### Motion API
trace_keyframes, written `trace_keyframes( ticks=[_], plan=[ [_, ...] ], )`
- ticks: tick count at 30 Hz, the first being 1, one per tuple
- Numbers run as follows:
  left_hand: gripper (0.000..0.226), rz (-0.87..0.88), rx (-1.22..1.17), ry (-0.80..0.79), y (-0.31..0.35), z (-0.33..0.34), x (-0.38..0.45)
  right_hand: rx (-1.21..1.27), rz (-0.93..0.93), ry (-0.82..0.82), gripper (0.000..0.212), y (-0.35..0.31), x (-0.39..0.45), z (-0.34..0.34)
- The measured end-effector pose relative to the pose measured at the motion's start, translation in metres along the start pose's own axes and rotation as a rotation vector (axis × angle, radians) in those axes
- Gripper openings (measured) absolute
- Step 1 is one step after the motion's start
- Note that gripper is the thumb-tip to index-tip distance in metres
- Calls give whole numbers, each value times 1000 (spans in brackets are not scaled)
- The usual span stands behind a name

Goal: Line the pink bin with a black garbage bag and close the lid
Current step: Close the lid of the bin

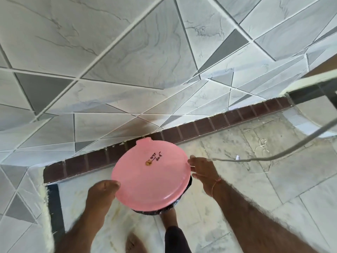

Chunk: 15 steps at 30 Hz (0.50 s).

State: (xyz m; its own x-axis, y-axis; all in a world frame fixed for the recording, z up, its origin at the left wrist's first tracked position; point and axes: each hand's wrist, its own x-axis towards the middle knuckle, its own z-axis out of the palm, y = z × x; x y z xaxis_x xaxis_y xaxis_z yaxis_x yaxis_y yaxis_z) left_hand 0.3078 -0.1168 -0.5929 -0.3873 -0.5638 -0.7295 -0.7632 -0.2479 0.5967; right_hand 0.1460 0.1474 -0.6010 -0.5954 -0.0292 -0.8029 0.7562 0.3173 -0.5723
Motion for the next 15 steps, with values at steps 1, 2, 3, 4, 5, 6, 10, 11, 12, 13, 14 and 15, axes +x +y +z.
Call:
trace_keyframes(
  ticks=[1, 2, 3, 4, 5, 6, 10, 11, 12, 13, 14, 15],
  plan=[
    [32, -20, 12, -5, -15, 5, 4, -70, -24, 49, 21, 12, -1, 1],
    [39, -44, 34, -6, -27, 11, 7, -122, -66, 78, 25, 23, -1, 4],
    [42, -55, 57, 3, -34, 18, 7, -174, -96, 86, 25, 30, -2, 7],
    [44, -57, 89, 1, -40, 25, 7, -222, -101, 74, 21, 40, 0, 10],
    [47, -39, 122, 12, -44, 32, 7, -256, -99, 50, 17, 47, 0, 14],
    [52, -15, 169, 19, -41, 38, 2, -287, -95, 19, 18, 54, 2, 17],
    [48, 211, 465, -63, -49, 55, -4, -820, -169, -103, 56, 77, 6, 27],
    [50, 301, 622, -92, -54, 58, -5, -1052, -235, -130, 60, 83, 6, 29],
    [55, 372, 790, -122, -61, 61, -3, -1219, -306, -164, 63, 88, 6, 32],
    [61, 406, 927, -153, -65, 64, -2, -1307, -341, -199, 66, 91, 6, 35],
    [66, 401, 1014, -188, -70, 65, -1, -1362, -336, -229, 69, 94, 6, 37],
    [70, 381, 1068, -218, -72, 65, -1, -1390, -321, -249, 71, 95, 5, 39]
  ],
)
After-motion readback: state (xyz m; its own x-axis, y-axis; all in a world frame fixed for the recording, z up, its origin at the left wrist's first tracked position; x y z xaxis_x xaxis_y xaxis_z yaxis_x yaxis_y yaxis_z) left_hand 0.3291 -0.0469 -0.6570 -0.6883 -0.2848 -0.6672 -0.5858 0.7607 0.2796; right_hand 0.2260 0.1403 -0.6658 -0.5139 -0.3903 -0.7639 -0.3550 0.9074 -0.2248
